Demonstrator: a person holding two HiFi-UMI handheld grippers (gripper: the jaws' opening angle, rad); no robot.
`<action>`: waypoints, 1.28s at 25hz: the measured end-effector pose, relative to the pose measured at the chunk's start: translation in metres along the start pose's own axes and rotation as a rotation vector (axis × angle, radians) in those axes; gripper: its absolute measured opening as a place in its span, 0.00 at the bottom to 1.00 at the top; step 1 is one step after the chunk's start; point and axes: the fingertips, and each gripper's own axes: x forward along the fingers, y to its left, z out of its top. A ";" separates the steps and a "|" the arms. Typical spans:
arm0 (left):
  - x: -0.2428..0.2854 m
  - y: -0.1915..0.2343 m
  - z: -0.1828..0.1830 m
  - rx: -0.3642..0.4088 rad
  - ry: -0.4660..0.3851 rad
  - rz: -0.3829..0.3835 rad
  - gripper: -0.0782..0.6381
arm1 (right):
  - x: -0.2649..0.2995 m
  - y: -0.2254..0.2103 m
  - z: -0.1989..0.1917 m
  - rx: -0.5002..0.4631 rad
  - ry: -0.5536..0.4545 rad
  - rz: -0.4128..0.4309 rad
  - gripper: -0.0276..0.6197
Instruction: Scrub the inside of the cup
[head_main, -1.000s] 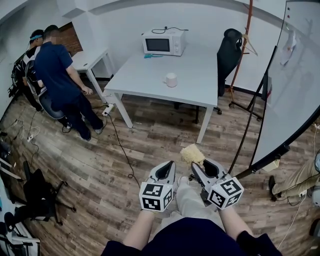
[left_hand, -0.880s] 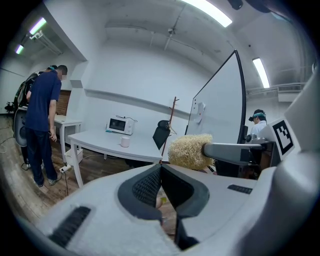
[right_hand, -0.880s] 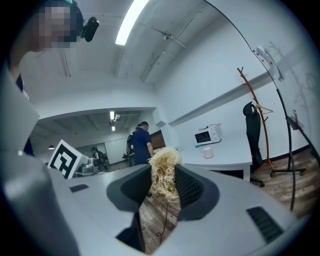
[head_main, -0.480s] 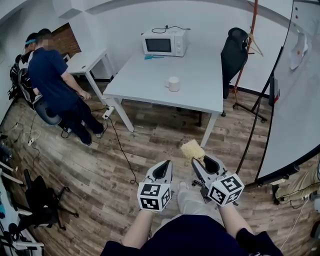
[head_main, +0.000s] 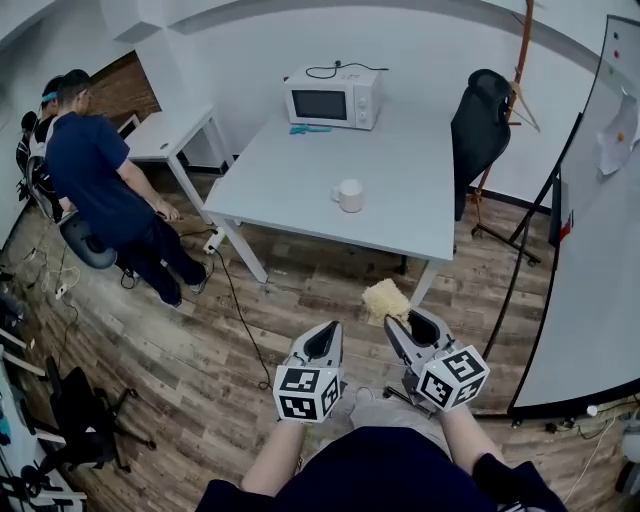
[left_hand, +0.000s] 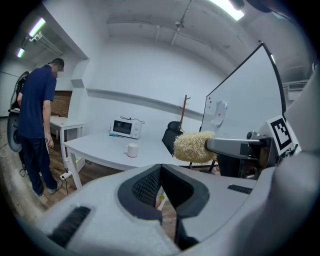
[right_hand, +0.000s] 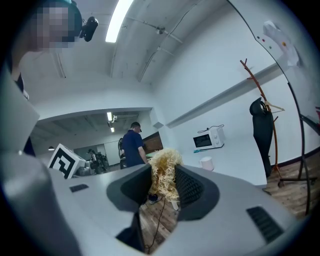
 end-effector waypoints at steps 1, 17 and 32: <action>0.009 0.003 0.004 -0.005 -0.001 0.001 0.13 | 0.007 -0.007 0.003 -0.002 0.002 0.002 0.28; 0.120 0.042 0.043 -0.018 -0.012 0.036 0.13 | 0.090 -0.092 0.026 -0.005 0.029 0.033 0.28; 0.182 0.092 0.050 -0.043 -0.010 0.068 0.13 | 0.134 -0.143 0.021 0.035 0.062 -0.038 0.28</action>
